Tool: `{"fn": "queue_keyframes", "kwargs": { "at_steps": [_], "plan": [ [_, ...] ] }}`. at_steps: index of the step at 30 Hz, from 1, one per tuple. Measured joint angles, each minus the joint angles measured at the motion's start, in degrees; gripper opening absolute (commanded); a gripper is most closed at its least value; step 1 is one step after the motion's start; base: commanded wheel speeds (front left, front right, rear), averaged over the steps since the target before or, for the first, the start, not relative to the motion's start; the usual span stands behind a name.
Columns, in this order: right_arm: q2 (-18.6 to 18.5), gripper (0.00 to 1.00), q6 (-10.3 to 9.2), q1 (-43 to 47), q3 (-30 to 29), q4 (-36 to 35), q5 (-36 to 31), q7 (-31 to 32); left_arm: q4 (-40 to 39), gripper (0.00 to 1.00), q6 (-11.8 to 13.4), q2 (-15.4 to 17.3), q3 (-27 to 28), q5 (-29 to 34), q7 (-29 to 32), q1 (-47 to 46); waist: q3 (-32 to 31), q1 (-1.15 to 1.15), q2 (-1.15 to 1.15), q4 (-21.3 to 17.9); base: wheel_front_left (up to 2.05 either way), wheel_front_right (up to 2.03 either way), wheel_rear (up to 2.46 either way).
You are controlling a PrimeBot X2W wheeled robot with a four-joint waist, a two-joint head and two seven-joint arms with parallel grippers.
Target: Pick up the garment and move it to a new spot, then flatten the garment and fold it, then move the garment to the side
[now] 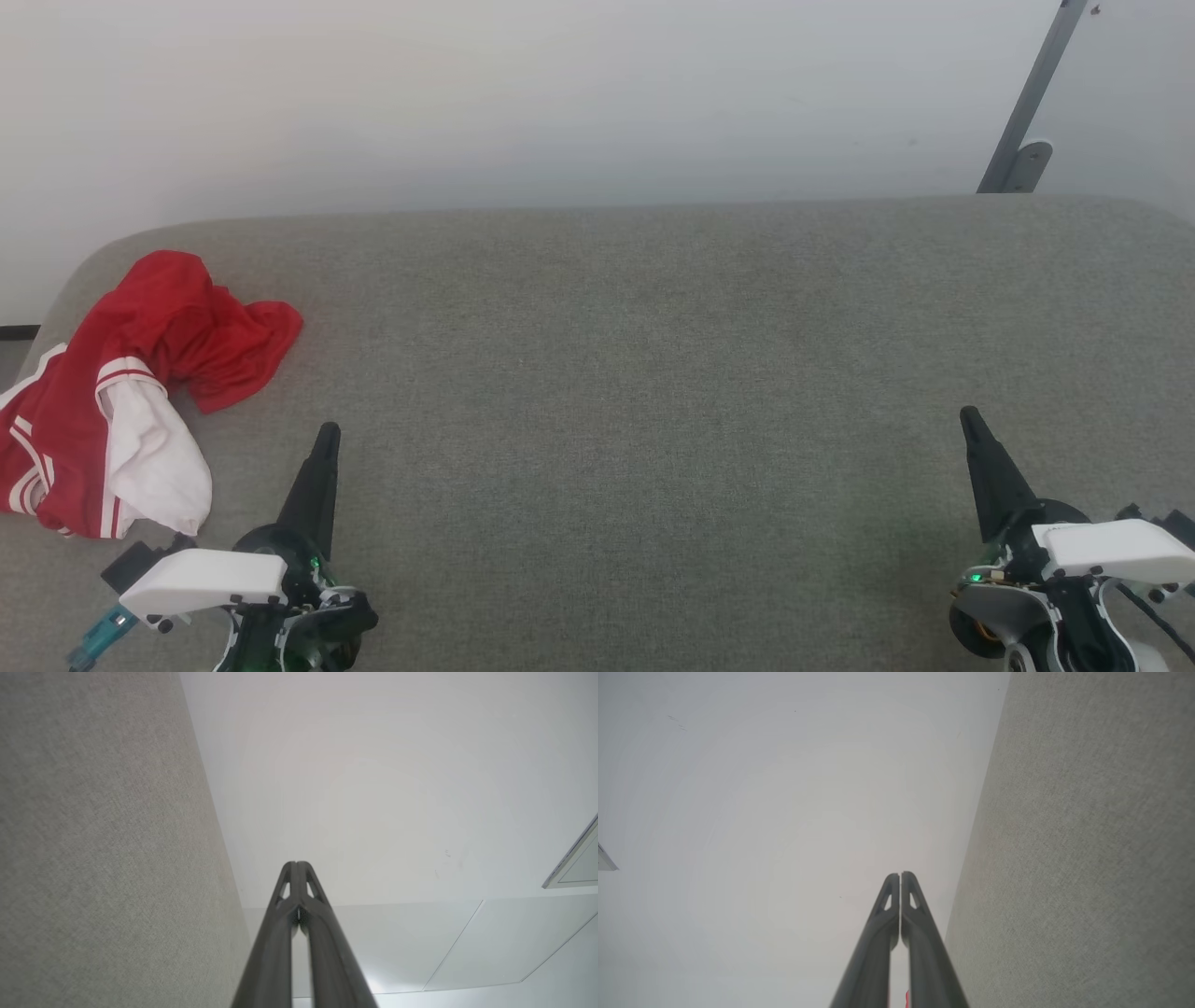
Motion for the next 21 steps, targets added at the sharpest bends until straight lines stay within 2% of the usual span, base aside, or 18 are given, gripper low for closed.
{"fn": "queue_keyframes", "kwargs": {
  "at_steps": [21],
  "plan": [
    [0.0, 0.00, 0.00, 0.0, 0.0, 0.0, 0.0, 0.0, 0.0, 0.00, 0.0, 0.0, 0.0, 0.0, 0.0, 0.0, 0.0, 0.00, 0.00, 0.0, 0.00, 0.00, 0.00]
  ]
}}
